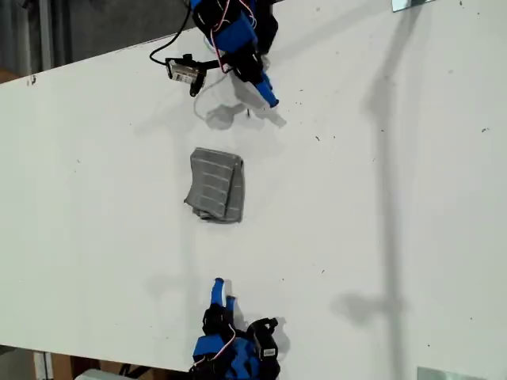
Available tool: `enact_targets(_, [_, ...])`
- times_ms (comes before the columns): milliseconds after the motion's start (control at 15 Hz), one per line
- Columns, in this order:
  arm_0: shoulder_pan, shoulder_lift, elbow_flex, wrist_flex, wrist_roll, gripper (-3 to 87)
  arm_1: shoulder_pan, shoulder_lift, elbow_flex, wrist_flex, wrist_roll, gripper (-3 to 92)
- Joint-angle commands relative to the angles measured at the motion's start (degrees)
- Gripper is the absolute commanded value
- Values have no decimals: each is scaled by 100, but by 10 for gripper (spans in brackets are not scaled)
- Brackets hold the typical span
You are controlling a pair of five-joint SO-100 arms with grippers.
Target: Grasp corners of a square towel and fold twice.
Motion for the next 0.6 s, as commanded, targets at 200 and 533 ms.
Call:
enact_targets(200, [844,800,229,229,826,241,-220,-9,-141,70,-255,231])
enact_targets(533, [1617,800,237,211,1696,207,-185,-9,-141,70,-255,230])
